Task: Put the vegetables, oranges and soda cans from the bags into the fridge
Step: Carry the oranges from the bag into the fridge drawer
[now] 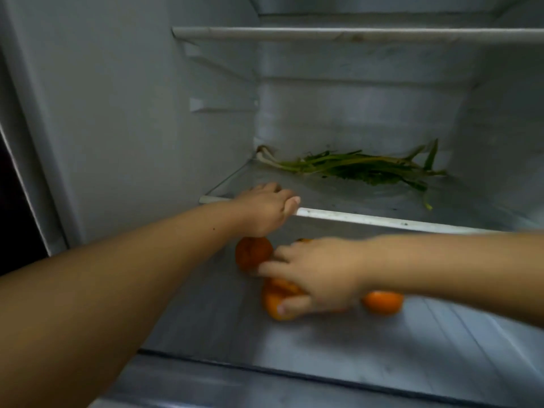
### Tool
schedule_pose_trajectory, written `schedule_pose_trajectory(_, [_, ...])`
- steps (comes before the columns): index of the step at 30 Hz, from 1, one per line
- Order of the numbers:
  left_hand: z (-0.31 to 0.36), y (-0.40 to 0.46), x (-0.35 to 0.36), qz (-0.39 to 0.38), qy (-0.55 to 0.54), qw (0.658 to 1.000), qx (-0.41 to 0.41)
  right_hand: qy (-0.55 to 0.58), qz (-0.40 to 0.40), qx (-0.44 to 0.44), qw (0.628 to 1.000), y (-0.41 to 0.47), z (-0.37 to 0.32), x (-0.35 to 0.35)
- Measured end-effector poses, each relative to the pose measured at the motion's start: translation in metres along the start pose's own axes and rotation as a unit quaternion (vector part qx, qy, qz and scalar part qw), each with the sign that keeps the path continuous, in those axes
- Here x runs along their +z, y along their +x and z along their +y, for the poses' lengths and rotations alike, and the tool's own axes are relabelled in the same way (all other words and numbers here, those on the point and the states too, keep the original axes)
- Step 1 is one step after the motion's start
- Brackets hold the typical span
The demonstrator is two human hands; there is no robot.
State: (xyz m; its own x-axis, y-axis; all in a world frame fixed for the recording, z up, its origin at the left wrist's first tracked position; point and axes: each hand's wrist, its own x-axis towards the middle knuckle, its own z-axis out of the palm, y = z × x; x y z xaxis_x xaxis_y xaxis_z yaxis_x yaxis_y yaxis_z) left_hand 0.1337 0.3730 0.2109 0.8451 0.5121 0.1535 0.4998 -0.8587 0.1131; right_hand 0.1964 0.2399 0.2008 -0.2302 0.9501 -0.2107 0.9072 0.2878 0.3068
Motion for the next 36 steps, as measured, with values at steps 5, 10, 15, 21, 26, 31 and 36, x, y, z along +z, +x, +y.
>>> schedule_pose_trajectory(5, [0.005,-0.002,-0.009,-0.045,-0.046,0.997,-0.042,0.019,0.005,0.076,0.997,-0.036,0.017,-0.076])
schedule_pose_trajectory(10, [0.022,-0.014,-0.035,-0.059,-0.037,0.997,-0.039,-0.002,0.098,0.195,0.976,-0.074,0.042,-0.078])
schedule_pose_trajectory(15, [0.057,-0.06,-0.061,-0.019,-0.124,0.992,0.022,0.053,0.066,0.265,0.961,-0.108,0.027,-0.061])
schedule_pose_trajectory(21, [0.109,-0.166,-0.029,-0.016,-0.076,0.992,0.104,0.163,0.159,0.294,0.928,-0.161,-0.043,-0.046])
schedule_pose_trajectory(26, [0.111,-0.184,-0.013,0.144,0.044,0.987,0.058,0.064,0.244,0.371,0.894,-0.179,-0.107,0.006])
schedule_pose_trajectory(31, [0.109,-0.185,-0.002,0.289,0.095,0.949,0.078,-0.01,0.277,0.439,0.855,-0.176,-0.1,0.019])
schedule_pose_trajectory(36, [0.093,-0.148,-0.012,0.145,0.083,0.981,0.093,0.026,0.304,0.428,0.851,-0.158,-0.077,0.019])
